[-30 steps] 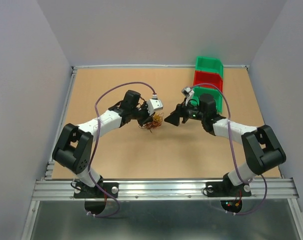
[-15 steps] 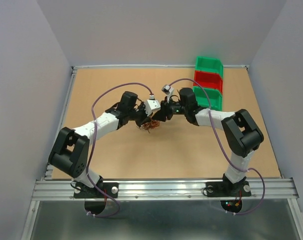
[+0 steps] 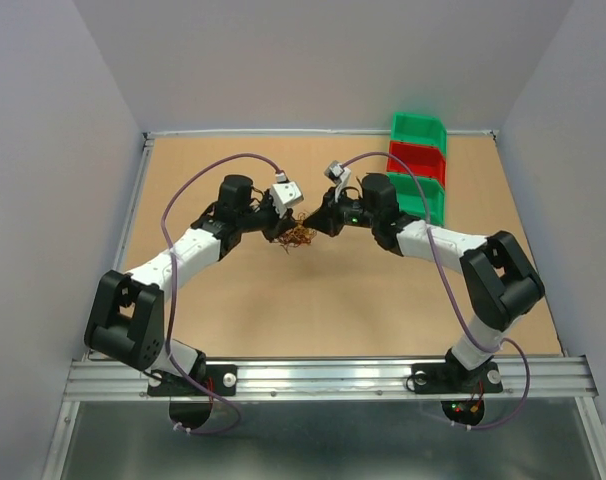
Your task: Untangle the cables
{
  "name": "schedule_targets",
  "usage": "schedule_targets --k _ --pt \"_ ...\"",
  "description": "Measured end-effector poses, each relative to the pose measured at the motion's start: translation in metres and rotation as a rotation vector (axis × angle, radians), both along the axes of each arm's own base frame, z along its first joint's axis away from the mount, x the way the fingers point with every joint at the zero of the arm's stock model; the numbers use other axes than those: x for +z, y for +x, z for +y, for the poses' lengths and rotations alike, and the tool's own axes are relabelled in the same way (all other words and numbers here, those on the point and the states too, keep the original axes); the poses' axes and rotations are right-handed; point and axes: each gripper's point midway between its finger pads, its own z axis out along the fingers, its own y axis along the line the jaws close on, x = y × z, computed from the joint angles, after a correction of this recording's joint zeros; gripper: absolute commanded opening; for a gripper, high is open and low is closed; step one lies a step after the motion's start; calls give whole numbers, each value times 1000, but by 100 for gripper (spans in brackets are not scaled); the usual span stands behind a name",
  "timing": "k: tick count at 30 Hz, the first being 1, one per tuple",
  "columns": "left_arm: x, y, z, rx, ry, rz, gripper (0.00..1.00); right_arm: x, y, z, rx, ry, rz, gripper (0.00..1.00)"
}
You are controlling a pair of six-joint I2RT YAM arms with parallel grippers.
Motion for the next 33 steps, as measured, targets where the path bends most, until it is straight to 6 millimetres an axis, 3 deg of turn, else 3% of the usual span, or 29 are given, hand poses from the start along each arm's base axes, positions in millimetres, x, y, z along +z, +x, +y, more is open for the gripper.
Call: schedule_targets --k 2,8,18,26,33 --pt "4 7 7 33 6 -24 66 3 -2 -5 -19 -1 -10 1" --pt "14 15 34 116 7 -71 67 -5 -6 -21 -54 -19 11 1" --pt "22 -4 23 15 -17 -100 69 -5 -12 -18 -18 -13 18 1" --pt "-20 -21 0 -73 68 -20 64 -5 -13 -18 -8 -11 17 0" --pt "-11 -5 21 2 53 -38 66 -9 -9 -25 -65 -32 13 1"
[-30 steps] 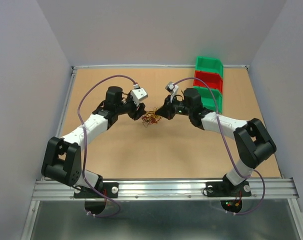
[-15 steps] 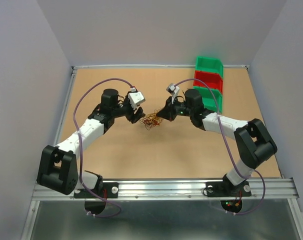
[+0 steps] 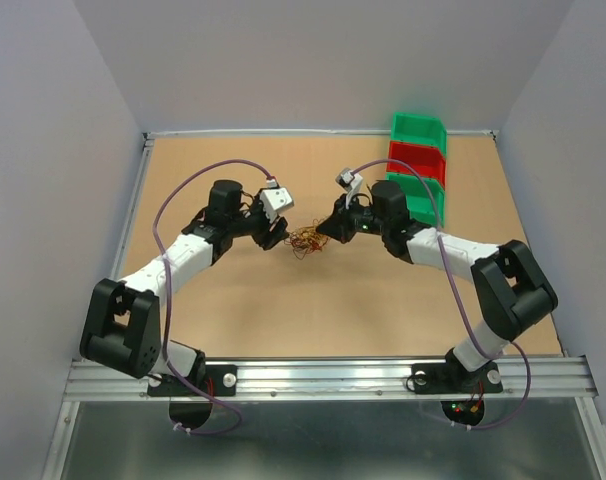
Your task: Untangle the cables
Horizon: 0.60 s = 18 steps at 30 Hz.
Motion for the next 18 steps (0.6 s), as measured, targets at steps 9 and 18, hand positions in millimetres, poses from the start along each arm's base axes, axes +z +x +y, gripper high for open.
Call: schedule_targets --k 9,18 --pt "20 26 27 84 -87 59 67 14 2 -11 -70 -5 -47 1" --pt "-26 27 6 -24 -72 308 65 15 6 -18 -118 -17 -62 1"
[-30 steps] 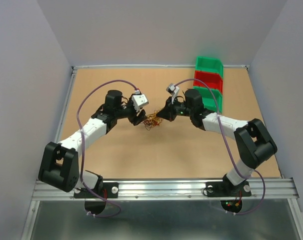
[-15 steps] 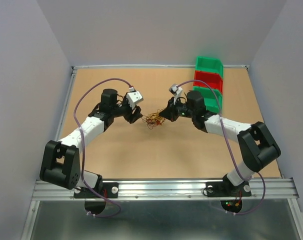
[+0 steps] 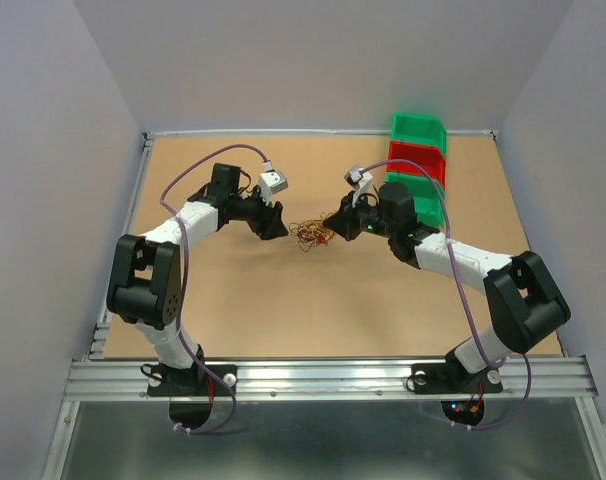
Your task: Untangle the cables
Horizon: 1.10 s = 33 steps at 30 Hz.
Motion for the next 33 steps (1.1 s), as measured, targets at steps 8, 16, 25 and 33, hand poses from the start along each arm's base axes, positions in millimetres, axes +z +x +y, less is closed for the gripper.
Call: schedule_targets --k 8,16,25,33 --pt "-11 -10 -7 -52 -16 109 62 0 0 0 3 1 0 0" --pt "-3 -11 -14 -85 -47 117 61 1 -3 2 17 5 2 0" --pt "-15 -11 -26 -98 -29 147 0 1 -3 2 22 7 3 1" --pt "-14 -5 -29 -58 -11 116 0 0 3 -2 -18 -4 -3 1"
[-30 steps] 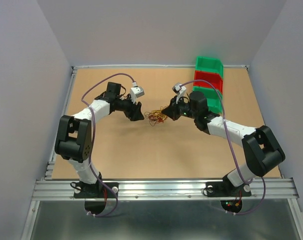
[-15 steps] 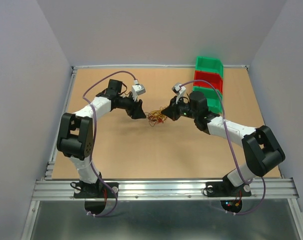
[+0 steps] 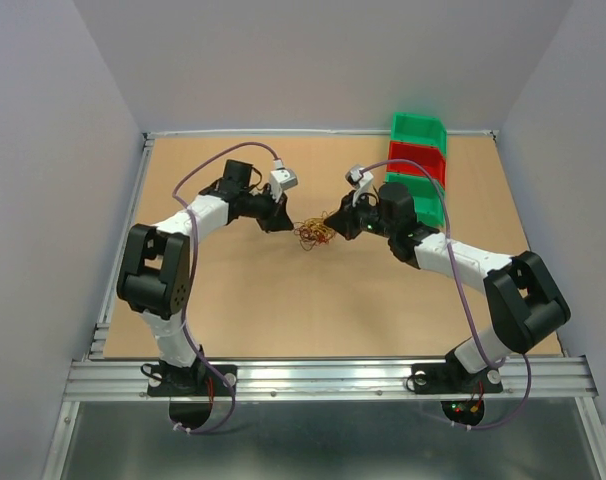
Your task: Untangle the cables
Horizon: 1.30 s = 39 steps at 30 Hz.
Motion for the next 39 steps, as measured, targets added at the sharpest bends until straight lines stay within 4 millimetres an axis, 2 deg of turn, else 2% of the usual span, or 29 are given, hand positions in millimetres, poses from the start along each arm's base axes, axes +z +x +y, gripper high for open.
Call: schedule_targets --k 2,6,7,8,10,15,21,26,27,32,35,39 --pt "8 8 14 60 -14 -16 0 -1 7 -5 -47 -13 -7 1" --pt "39 45 70 261 -78 -67 0 -8 13 -25 -172 -47 -15 1" --pt "39 45 70 261 -78 -67 0 -8 16 -33 -223 -56 -19 1" --pt "43 57 92 329 -86 -74 0 -5 18 -39 -259 -62 -25 0" --pt "46 66 116 414 -96 -87 0 3 21 -55 -354 -64 -42 1" --pt "56 69 158 595 -102 -113 0 29 19 -115 -640 -27 -102 1" --pt "93 68 181 737 -109 -247 0 54 7 -178 -912 75 -147 1" --pt "118 70 231 952 -92 -364 0 63 -7 -220 -1096 146 -173 1" --pt "122 67 244 1012 -89 -384 0 66 -10 -226 -1123 165 -180 0" --pt "138 62 271 1123 -94 -438 0 83 -27 -242 -1178 263 -219 1" --pt "146 59 279 1161 -106 -461 0 87 -34 -245 -1178 297 -229 1" --pt "145 58 291 1206 -130 -440 0 92 -40 -255 -1224 344 -236 0"
